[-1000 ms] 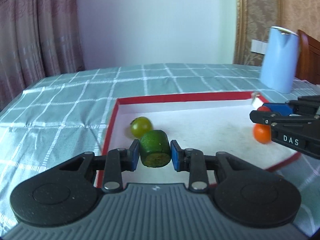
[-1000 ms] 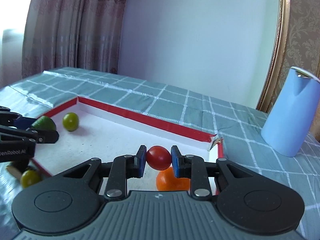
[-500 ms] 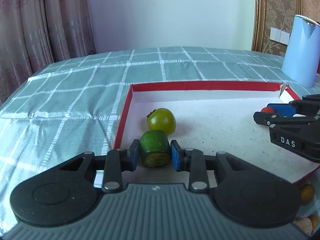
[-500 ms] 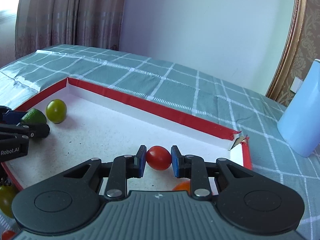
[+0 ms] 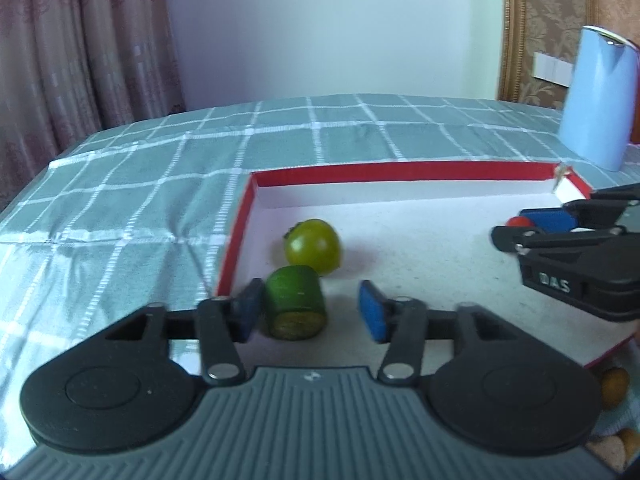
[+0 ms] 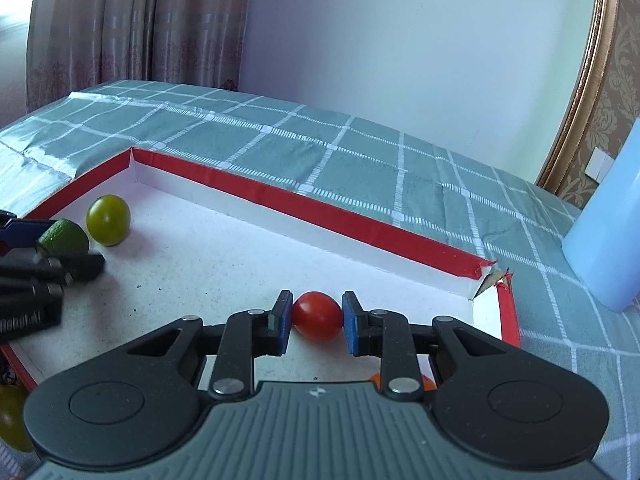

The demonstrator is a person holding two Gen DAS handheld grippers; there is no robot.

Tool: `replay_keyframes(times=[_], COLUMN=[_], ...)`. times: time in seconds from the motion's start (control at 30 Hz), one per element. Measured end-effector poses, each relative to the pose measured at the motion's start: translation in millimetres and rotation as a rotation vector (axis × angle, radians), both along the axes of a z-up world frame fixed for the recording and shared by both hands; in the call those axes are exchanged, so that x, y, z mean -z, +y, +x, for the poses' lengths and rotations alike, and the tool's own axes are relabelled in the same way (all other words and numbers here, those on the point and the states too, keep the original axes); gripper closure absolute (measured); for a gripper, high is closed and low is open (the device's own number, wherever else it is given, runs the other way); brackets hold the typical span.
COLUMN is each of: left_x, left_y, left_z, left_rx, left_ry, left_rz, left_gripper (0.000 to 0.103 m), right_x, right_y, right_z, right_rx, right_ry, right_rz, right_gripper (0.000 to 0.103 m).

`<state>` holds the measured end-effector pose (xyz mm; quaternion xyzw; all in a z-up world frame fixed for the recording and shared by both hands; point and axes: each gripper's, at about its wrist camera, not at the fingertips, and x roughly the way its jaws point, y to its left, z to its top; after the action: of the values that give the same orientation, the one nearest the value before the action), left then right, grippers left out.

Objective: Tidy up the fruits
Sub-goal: 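Lower the lime and cherry tomato into the tray and open both tools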

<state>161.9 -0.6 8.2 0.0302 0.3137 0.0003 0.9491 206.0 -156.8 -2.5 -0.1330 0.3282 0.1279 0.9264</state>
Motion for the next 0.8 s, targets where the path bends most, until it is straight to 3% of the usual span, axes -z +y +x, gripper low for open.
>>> replay_keyframes(times=[0.07,0.13,0.4,0.43,0.47,0.5,0.53,0.7,0.8], left_x=[-0.7,-1.1,-1.1,-1.8,-2.9,-4.1,-5.4,-11.7,-13.6], left_y=[-4.9,-7.6,-4.7,-3.2,-2.1,-1.0,-0.3,9.6,16.7], left_z=[-4.0,-6.2,-7.1,-8.6,-11.0,-14.0,-16.6,-36.0,-55.7], left_rx=[0.009,0.012,0.025,0.034,0.040,0.044,0.049,0.068,0.016], left_ry=[-0.022,-0.036,-0.032,-0.032,-0.036,-0.046,-0.055,-0.096,-0.146], left_rz=[0.027,0.039,0.016,0.003,-0.008,-0.015,-0.022,-0.084,-0.067], left_gripper=[0.027,0.020,0.014,0.010,0.009,0.009,0.008,0.007,0.000], right_x=[-0.2,-0.6,-0.3,-0.3,-0.4,-0.5,-1.5,-8.4,-13.9], right_y=[-2.2,-2.1,-5.1,-6.2,-7.7,-9.5,-11.6,-19.1,-30.2], right_z=[-0.3,-0.9,-1.8,-2.3,-3.0,-3.8,-5.9,-19.3,-32.1], right_rx=[0.003,0.002,0.009,0.007,0.006,0.005,0.008,0.018,0.023], right_ry=[0.005,0.005,0.012,0.014,0.016,0.017,0.005,-0.039,-0.055], right_rz=[0.014,0.008,0.030,0.037,0.044,0.056,0.071,0.085,0.118], right_gripper=[0.077,0.076,0.073,0.071,0.059,0.038,0.032,0.031,0.031])
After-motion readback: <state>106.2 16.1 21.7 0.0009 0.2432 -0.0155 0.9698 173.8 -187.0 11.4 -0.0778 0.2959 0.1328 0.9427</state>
